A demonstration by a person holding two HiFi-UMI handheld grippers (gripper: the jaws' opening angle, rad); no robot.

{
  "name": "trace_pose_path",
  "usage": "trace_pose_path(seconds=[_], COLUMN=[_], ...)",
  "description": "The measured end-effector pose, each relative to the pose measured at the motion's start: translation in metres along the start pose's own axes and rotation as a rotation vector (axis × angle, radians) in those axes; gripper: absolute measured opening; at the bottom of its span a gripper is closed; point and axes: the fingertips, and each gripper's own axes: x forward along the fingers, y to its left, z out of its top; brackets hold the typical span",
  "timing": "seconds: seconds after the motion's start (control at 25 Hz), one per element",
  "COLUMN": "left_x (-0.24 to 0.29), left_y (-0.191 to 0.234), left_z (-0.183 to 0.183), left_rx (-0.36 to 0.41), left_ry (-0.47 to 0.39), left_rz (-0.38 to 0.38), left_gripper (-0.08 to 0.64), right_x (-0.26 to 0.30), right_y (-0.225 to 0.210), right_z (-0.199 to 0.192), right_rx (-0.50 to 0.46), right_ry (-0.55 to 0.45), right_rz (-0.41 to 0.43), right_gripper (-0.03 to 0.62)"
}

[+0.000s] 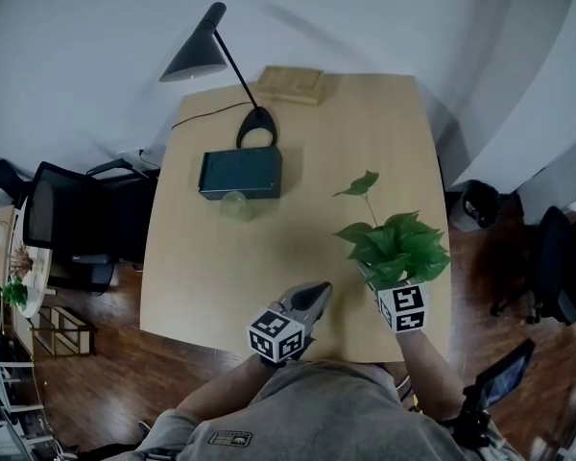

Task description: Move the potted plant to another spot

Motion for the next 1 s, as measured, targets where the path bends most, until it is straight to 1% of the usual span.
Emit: trace_pose_path(seconds=[0.28,0.56,0.88,1.0], left_x=[0.016,0.033,0.043,0.043], left_y=[0.009,0.013,0.016,0.017], left_z=[-0.012,-0.015,-0.021,-0.019], left_rx=[-0.022,-0.036,-0.039,-0.037], left_ry=[0.078,0.12,0.162,0.17], left_rz=[-0.018,-0.028,-0.039,-0.046], left_gripper=[-0.008,-0.008,-0.009,-0.009], right_x=[0.022,0.044,0.055,0.058], right_y=[-0.029,-0.055,-0.069,-0.073], right_z=[-0.036,-0.061,-0.085,-0.092], right_rx=[0.04,0.061,0.094,0.092], right_ry=[0.072,0.114,0.153,0.165], right_rz=[-0.057,-0.088,-0.115,-0.127], right_gripper=[0.471,0.471,0.471,0.472])
